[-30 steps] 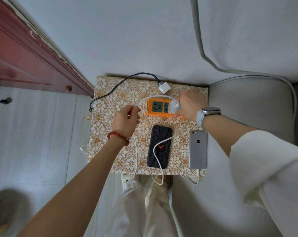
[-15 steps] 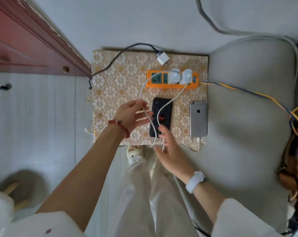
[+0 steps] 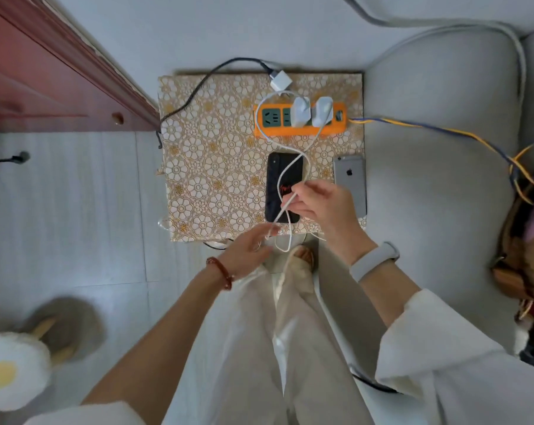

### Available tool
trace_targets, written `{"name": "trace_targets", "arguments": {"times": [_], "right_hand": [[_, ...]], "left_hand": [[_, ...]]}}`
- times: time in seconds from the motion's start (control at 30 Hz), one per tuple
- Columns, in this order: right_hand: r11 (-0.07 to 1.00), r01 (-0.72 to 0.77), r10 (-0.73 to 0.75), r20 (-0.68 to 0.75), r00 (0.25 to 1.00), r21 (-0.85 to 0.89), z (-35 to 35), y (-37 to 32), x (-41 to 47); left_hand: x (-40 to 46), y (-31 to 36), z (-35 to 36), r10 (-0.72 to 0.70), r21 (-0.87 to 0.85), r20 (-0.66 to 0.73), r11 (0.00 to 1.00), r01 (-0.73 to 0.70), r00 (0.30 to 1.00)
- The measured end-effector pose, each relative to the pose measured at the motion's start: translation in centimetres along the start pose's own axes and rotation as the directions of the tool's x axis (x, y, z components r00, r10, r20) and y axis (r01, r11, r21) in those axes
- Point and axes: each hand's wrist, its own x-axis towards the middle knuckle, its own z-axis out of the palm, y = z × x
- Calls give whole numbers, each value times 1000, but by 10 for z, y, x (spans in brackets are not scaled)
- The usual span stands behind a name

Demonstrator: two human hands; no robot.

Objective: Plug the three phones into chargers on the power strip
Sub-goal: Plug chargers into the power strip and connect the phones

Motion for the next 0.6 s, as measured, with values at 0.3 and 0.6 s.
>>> {"name": "trace_targets", "arguments": {"times": [0.3, 0.6], "right_hand": [[857, 64, 214, 466, 858, -511, -3, 51, -34], [893, 108, 78, 387, 919, -437, -38, 17, -43]], "left_hand": [[-23, 38, -19, -64, -702, -285, 694, -162, 956], [-40, 24, -13, -124, -832, -401, 463, -305, 908]]}}
